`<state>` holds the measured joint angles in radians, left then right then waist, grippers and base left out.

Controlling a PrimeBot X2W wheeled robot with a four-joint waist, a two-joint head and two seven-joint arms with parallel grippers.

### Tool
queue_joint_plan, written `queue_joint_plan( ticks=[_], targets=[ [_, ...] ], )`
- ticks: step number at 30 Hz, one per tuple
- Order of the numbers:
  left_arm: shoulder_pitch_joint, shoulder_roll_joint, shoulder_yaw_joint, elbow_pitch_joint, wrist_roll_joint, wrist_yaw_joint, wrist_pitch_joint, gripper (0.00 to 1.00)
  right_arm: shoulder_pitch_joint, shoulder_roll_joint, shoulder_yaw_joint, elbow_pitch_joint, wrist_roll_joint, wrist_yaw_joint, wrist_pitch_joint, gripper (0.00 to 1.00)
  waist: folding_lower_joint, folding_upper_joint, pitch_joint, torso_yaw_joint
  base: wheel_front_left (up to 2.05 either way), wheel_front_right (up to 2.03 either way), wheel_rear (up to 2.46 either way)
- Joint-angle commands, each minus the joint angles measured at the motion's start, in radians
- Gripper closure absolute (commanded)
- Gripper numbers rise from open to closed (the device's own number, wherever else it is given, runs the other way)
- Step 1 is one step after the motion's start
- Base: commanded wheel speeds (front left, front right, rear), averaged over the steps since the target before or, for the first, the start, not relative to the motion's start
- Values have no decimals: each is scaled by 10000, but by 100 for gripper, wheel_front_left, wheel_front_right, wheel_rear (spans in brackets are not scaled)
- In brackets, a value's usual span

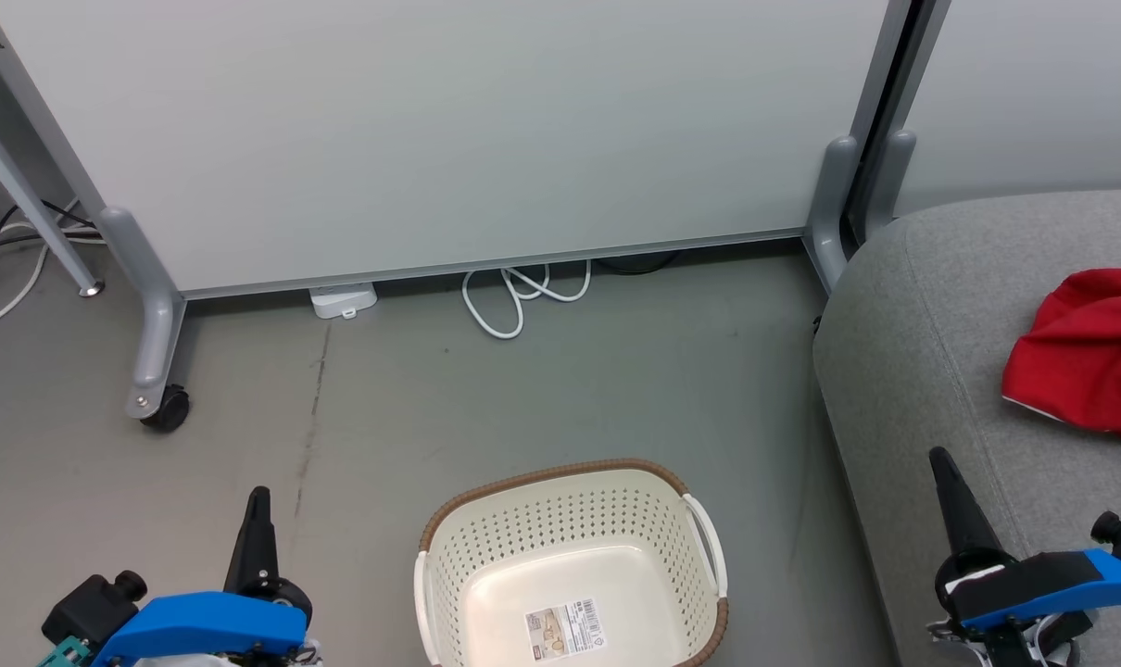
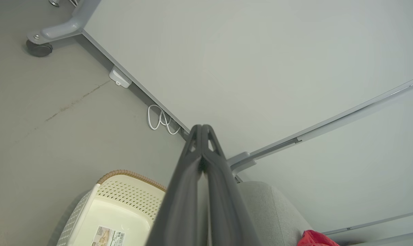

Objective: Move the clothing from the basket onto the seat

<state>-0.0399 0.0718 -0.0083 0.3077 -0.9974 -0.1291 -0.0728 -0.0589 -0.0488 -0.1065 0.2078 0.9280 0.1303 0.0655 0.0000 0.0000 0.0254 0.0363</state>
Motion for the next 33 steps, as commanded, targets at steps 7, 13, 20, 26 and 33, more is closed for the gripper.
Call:
queue_joint_plan(
  ticks=[7, 13, 20, 26, 33],
  targets=[
    [-328, 5, 230, -223, -966, -12, 274, 100, -321, -30, -37, -22, 1082, 4, 88, 100, 0, 0, -23, -37, 0, 0, 0],
    [-389, -12, 331, -273, -1555, -14, 439, 100, -344, -30, -45, 22, 1725, 5, 128, 100, 0, 0, -40, -65, 0, 0, 0],
    [-429, -29, 458, -331, -2204, -15, 633, 100, -372, -29, -52, 70, 2434, 5, 190, 100, 0, 0, -60, -98, 0, 0, 0],
    [-466, -43, 531, -367, -2643, -16, 765, 100, -397, -29, -57, 105, 2922, 5, 210, 100, 0, 0, -75, -121, 0, 0, 0],
    [-517, -62, 630, -417, -3224, -18, 938, 100, -433, -28, -62, 147, 3560, 5, 269, 100, 0, 0, -95, -154, 0, 0, 0]
  ],
)
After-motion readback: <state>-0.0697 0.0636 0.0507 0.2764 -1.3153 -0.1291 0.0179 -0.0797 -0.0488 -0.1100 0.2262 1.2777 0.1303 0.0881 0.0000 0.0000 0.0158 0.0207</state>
